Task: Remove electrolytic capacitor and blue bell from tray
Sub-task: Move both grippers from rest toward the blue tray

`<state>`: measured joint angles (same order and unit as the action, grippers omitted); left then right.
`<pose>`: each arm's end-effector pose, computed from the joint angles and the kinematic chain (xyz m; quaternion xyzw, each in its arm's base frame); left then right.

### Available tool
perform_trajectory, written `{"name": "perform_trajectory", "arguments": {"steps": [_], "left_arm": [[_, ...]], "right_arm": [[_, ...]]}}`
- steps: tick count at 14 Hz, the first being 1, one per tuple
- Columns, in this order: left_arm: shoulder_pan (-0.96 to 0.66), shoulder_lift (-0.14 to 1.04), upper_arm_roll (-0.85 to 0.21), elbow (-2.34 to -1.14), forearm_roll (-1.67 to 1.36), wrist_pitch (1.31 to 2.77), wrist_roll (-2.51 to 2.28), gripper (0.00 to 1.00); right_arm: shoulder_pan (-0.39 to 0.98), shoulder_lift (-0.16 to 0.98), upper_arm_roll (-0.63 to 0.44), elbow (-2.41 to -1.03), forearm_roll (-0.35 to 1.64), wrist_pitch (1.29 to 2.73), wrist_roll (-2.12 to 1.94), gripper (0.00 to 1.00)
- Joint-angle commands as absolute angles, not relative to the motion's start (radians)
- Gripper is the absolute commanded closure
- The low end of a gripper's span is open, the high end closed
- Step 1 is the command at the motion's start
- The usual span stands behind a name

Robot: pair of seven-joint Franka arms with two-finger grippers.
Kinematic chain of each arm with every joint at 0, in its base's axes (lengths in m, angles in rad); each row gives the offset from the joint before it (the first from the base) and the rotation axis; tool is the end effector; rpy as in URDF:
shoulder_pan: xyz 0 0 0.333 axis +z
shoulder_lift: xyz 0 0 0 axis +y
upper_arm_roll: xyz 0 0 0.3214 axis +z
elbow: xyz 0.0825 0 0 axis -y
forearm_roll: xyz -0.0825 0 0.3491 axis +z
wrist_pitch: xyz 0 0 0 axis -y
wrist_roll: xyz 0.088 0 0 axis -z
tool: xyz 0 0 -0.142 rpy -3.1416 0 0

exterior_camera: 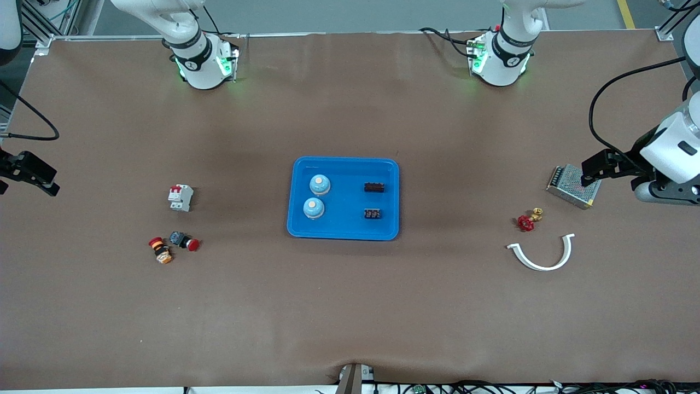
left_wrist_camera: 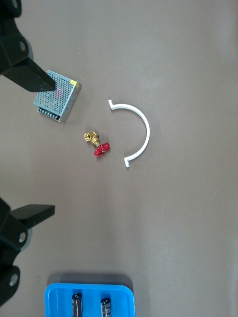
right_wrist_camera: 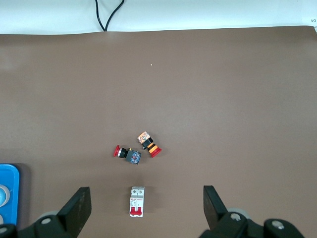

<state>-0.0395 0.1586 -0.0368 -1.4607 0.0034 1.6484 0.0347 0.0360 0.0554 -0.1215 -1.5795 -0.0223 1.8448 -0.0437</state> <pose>0.5755 -0.0419 0.5635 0.9984 -0.0553 0.0146 0.0015 0.5673 -0.0493 0.5890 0.9942 -0.0185 0.1038 0.0211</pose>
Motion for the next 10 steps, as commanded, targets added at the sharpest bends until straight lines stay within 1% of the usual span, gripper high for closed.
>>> {"name": "perform_trajectory", "arguments": {"steps": [1,9,10], "left_arm": [[-0.044,0.155,-0.035,-1.46,-0.005,1.657,0.026,0.0],[-0.046,0.161,-0.049,-1.477,0.002,1.648,0.023,0.0],[-0.045,0.161,-0.049,-1.494,0.002,1.647,0.012,0.0]], "right_arm": [[0.04,0.064,-0.124,-1.555,-0.015,1.832,-0.041,0.0],[0.043,0.066,-0.124,-1.557,-0.015,1.827,-0.043,0.0],[0.046,0.067,-0.123,-1.557,-0.015,1.827,-0.043,0.0]]}}
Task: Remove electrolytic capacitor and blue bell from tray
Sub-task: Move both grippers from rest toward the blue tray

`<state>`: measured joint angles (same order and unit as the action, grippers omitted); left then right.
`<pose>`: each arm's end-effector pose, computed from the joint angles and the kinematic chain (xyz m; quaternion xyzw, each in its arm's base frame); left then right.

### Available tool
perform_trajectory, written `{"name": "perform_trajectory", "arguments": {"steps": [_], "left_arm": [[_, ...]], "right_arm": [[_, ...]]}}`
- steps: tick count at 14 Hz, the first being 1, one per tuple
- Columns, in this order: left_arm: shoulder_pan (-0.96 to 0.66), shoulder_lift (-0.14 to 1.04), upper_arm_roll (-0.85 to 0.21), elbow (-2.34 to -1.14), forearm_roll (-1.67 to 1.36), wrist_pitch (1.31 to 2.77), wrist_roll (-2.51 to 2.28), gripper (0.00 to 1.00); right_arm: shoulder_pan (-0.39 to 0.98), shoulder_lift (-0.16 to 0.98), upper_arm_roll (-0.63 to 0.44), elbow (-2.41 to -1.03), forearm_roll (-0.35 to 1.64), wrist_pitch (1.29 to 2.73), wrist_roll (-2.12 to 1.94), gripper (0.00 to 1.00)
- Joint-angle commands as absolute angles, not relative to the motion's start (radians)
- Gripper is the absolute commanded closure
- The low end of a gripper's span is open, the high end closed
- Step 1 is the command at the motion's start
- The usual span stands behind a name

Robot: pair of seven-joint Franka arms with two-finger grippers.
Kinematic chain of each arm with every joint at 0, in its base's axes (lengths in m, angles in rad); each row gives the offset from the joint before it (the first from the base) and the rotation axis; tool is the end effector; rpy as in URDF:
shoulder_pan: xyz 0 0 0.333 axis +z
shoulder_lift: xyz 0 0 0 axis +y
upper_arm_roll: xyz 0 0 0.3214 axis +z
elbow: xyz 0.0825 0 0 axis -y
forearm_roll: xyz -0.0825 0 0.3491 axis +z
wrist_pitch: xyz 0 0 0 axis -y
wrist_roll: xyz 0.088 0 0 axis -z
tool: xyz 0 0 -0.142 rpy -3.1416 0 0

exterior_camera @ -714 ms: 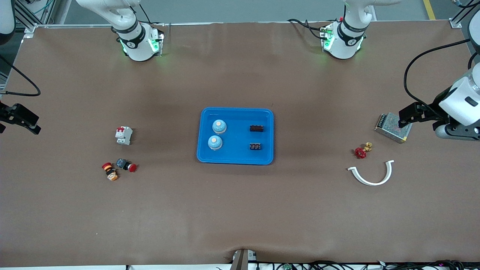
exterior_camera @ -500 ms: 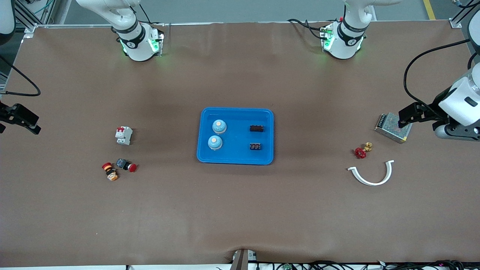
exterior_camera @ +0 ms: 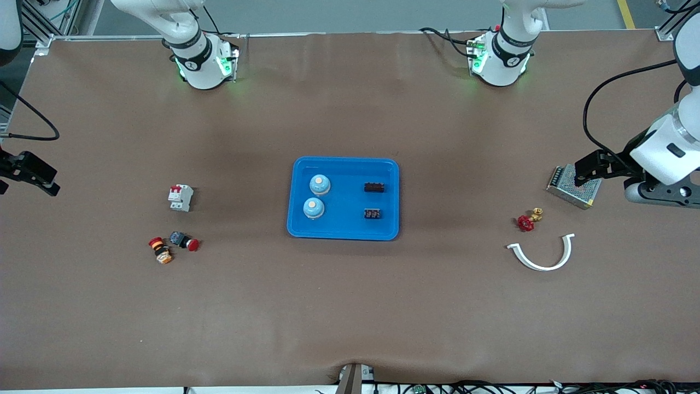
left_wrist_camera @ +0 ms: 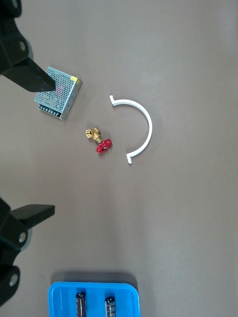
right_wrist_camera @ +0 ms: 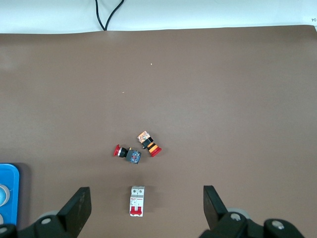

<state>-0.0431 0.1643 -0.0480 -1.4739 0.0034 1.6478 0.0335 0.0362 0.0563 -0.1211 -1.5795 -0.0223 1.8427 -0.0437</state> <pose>0.5750 -0.0499 0.5543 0.9981 -0.0620 0.0048 0.0024 0.5673 -0.0490 0.5883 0.9944 -0.0182 0.1023 0.0210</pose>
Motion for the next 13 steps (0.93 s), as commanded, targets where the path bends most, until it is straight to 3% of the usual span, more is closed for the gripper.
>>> {"name": "perform_trajectory", "arguments": {"steps": [1,13], "left_arm": [[-0.041,0.158,-0.048,-1.511,0.003,1.647,-0.006,0.0],[-0.038,0.153,-0.08,-1.608,-0.017,1.74,-0.53,0.0]], "right_arm": [[0.054,0.071,-0.124,-1.557,-0.015,1.828,-0.041,0.0],[0.064,0.08,-0.124,-1.557,-0.017,1.83,-0.041,0.0]]}}
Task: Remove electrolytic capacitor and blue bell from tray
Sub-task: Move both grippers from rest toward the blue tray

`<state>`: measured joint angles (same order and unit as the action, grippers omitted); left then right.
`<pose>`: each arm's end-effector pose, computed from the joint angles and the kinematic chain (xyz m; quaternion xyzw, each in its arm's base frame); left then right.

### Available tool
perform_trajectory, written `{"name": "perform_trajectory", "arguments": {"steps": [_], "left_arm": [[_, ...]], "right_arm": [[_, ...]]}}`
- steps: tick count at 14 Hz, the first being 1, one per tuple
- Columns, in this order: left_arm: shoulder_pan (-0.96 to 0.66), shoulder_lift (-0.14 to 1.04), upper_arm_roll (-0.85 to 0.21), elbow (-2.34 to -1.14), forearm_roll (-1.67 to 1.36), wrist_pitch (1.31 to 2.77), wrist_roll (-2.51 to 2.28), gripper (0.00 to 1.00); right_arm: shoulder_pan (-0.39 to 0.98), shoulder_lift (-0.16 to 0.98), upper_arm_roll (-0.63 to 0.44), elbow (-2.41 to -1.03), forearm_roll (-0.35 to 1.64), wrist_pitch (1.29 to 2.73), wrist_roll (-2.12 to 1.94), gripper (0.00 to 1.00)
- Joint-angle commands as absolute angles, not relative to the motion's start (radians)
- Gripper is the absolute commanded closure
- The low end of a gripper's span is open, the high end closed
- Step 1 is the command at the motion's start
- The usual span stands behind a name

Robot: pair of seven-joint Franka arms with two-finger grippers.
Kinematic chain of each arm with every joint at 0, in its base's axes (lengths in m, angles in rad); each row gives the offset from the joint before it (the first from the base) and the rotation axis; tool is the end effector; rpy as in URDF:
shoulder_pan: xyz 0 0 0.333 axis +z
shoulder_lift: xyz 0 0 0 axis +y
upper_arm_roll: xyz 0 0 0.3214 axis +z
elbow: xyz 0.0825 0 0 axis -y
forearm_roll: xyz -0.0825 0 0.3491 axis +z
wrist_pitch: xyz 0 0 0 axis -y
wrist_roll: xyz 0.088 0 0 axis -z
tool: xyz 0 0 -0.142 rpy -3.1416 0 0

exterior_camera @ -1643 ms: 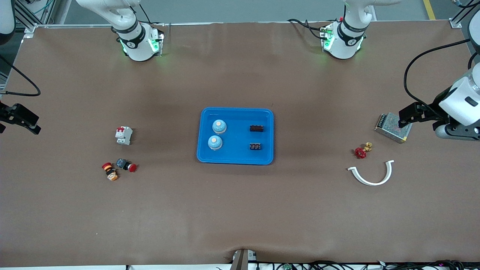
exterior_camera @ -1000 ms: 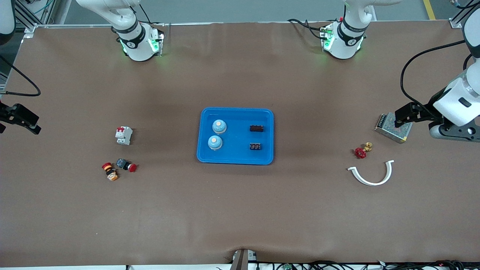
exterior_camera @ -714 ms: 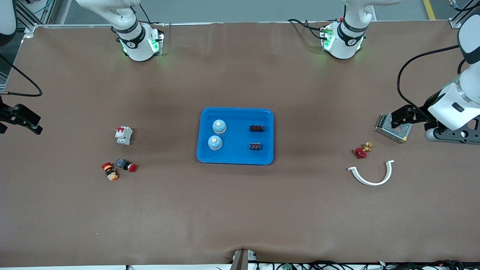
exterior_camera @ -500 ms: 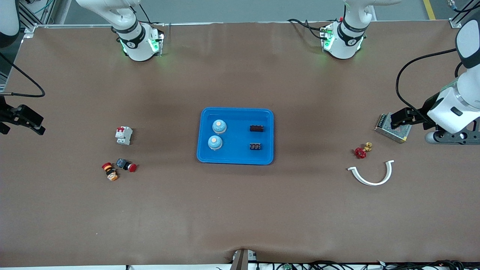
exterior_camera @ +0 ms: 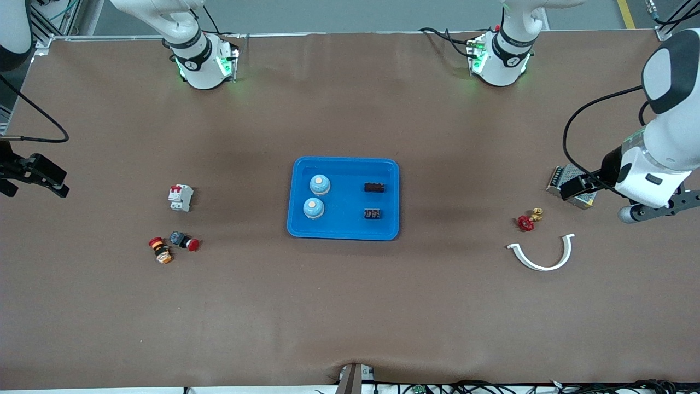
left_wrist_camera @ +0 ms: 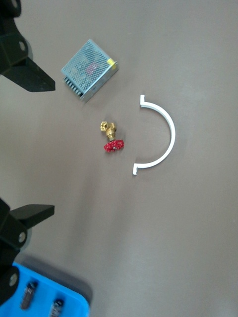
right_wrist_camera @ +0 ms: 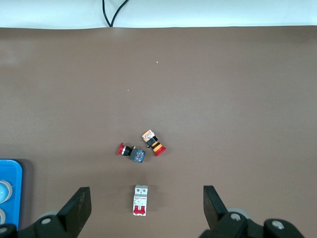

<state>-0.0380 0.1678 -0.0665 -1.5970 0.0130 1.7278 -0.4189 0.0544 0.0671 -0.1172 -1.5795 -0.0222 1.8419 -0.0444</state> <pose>0.5734 -0.0560 0.5048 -0.9876 -0.1558 0.0175 0.0055 0.5708 -0.0363 0.5820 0.9951 -0.0067 0.0968 0.0200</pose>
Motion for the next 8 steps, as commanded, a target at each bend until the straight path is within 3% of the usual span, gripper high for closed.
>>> {"name": "perform_trajectory", "arguments": {"steps": [1,8], "left_arm": [[-0.041,0.153,-0.083,-1.609,-0.05,1.74,-0.595,0.0],[-0.055,0.181,-0.169,-1.66,-0.135,1.808,-1.098,0.0]], "right_arm": [[0.061,0.08,-0.124,-1.555,-0.017,1.832,-0.041,0.0],[0.074,0.081,-0.123,-1.557,-0.015,1.835,-0.041,0.0]]}}
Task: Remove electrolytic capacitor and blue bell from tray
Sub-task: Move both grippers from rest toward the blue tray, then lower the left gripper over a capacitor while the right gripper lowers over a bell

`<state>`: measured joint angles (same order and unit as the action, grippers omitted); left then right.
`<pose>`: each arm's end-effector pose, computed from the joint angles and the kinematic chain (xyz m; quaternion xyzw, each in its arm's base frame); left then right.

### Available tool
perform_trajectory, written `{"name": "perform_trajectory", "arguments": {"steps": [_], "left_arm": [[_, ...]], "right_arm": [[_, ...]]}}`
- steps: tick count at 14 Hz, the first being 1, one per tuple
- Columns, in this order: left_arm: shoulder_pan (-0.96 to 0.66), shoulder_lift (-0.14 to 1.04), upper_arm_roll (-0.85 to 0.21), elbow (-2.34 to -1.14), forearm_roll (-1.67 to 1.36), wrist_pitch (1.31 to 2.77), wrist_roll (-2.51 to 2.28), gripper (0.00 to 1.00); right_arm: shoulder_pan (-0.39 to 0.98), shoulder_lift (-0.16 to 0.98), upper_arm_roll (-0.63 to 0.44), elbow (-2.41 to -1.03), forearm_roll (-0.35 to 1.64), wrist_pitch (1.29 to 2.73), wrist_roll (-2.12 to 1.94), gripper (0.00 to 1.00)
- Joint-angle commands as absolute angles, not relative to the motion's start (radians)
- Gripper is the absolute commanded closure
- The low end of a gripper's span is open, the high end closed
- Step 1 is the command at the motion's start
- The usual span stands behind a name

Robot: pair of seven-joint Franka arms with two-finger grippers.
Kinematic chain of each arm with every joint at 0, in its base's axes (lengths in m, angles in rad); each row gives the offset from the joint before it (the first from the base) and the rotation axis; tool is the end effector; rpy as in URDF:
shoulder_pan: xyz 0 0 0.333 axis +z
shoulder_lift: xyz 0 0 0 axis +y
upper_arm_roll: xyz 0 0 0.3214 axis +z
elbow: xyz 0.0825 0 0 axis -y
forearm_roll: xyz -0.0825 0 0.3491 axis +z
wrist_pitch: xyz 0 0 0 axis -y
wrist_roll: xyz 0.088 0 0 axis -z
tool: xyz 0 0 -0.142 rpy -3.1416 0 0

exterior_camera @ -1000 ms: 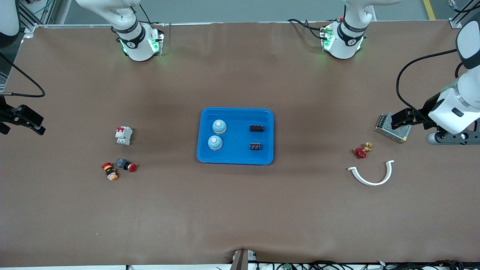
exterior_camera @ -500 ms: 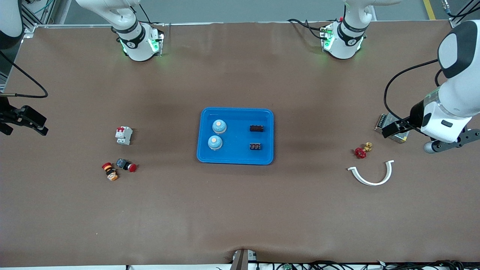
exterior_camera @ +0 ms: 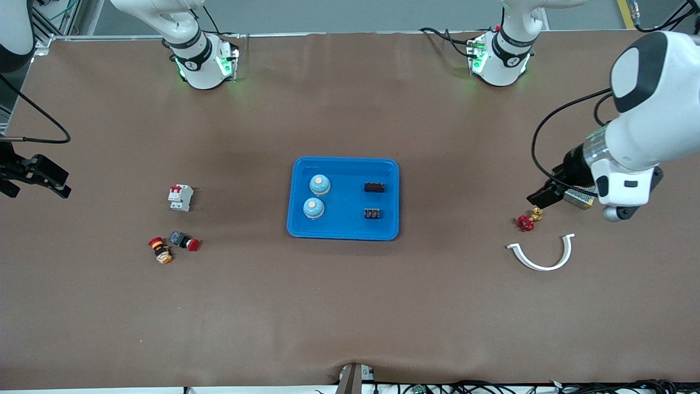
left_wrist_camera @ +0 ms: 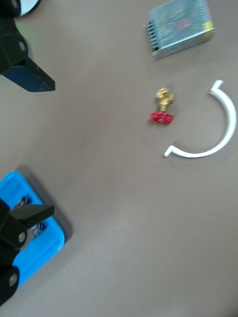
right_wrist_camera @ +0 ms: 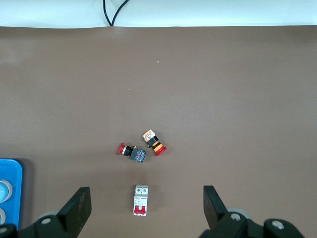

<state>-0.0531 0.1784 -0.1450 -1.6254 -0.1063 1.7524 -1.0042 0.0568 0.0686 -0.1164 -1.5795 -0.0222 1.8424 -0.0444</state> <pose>0.5646 -0.1213 0.4900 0.9130 0.4020 -0.0571 0.0394 0.5714 -0.0345 0.5813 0.9951 -0.0051 0.0963 0.0199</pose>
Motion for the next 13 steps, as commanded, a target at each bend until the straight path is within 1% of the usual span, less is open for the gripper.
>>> {"name": "perform_trajectory", "arguments": {"steps": [1,4,7,10,13], "left_arm": [[-0.057,0.181,-0.193,-1.693,-0.135,1.857,-1.168,0.0],[-0.067,0.184,-0.265,-1.765,-0.135,2.001,-1.363,0.0],[-0.142,0.199,-0.273,-1.805,-0.121,2.065,-1.535,0.0],[-0.207,0.198,-0.273,-1.87,-0.121,2.146,-1.629,0.0],[-0.247,0.198,-0.275,-1.925,-0.086,2.223,-1.725,0.0]], "right_arm": [[0.095,0.084,-0.121,-1.557,-0.014,1.833,-0.041,0.0],[0.197,0.086,-0.121,-1.566,0.041,1.822,0.036,0.0],[0.371,0.135,-0.121,-1.563,0.063,1.839,0.332,0.0],[0.51,0.222,-0.121,-1.559,0.064,1.932,0.562,0.0],[0.595,0.345,-0.12,-1.559,0.075,2.055,0.606,0.0]]}}
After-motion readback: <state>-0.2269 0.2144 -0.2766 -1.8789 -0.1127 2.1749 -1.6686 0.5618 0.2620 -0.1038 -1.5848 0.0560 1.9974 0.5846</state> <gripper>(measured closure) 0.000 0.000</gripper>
